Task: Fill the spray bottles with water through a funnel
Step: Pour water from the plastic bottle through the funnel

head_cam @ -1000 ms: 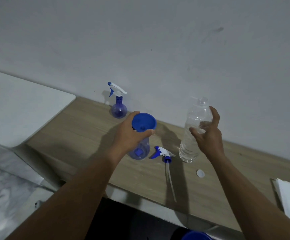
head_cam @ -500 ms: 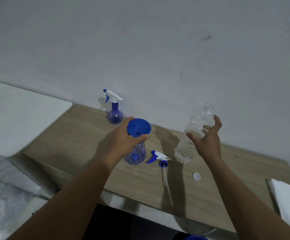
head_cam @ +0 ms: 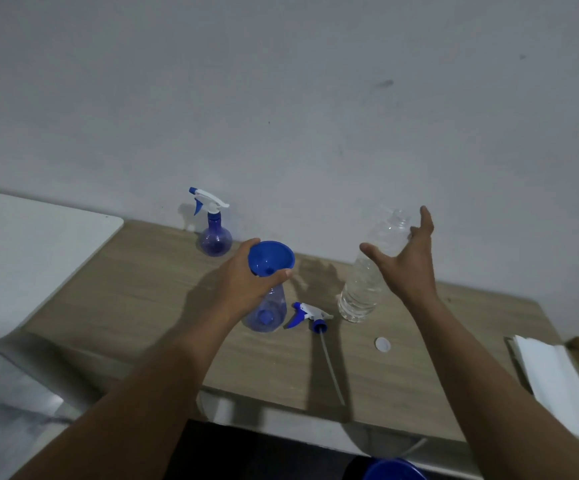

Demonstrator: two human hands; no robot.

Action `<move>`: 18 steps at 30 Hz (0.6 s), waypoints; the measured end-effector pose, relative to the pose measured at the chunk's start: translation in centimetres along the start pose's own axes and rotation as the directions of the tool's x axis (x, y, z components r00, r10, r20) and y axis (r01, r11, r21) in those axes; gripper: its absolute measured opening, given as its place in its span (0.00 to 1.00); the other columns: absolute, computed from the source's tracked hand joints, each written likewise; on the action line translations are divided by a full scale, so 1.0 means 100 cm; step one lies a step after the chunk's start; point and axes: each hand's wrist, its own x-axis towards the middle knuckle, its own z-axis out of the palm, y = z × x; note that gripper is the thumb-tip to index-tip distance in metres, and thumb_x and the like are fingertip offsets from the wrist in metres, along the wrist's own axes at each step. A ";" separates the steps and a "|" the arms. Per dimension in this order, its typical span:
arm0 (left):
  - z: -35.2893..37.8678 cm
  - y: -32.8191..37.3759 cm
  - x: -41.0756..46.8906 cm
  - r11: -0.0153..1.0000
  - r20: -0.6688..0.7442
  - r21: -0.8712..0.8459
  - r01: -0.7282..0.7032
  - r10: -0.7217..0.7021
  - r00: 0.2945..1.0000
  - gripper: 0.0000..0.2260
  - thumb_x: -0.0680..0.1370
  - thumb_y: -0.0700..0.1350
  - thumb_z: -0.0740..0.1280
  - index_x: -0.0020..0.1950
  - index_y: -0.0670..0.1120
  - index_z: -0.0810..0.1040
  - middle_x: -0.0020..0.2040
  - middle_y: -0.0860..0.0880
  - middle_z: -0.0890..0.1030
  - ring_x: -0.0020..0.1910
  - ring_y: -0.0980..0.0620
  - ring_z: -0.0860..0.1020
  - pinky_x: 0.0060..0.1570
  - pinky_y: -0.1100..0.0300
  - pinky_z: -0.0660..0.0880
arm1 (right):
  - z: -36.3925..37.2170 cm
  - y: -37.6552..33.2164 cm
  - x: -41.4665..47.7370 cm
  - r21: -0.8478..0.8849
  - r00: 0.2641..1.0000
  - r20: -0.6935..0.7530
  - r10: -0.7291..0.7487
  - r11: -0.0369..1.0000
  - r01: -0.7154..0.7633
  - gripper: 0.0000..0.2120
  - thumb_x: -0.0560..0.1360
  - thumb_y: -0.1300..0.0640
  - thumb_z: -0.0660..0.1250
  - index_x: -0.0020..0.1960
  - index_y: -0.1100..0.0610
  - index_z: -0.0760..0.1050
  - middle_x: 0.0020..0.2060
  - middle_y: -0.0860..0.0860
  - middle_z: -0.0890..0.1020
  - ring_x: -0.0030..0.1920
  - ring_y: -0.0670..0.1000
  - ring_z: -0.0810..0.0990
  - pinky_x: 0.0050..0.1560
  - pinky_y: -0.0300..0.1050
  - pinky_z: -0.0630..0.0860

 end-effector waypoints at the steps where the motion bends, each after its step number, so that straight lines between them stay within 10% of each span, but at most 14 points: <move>1: -0.001 0.001 0.000 1.000 0.005 0.004 -0.004 0.004 1.000 0.36 0.66 0.58 0.79 0.71 0.54 0.68 0.61 0.55 0.77 0.58 0.53 0.77 0.54 0.60 0.74 | -0.001 -0.002 -0.001 -0.014 1.000 0.007 0.003 1.000 -0.003 0.57 0.68 0.46 0.81 0.81 0.48 0.44 0.79 0.53 0.58 0.77 0.54 0.62 0.73 0.54 0.66; 18: -0.002 -0.001 -0.001 1.000 0.048 -0.008 -0.014 0.015 0.999 0.39 0.66 0.60 0.79 0.73 0.56 0.66 0.61 0.56 0.74 0.57 0.54 0.75 0.46 0.67 0.69 | 0.006 -0.064 -0.023 -0.167 0.966 -0.047 -0.255 0.955 0.244 0.42 0.76 0.46 0.70 0.81 0.50 0.49 0.79 0.50 0.58 0.80 0.54 0.54 0.74 0.54 0.63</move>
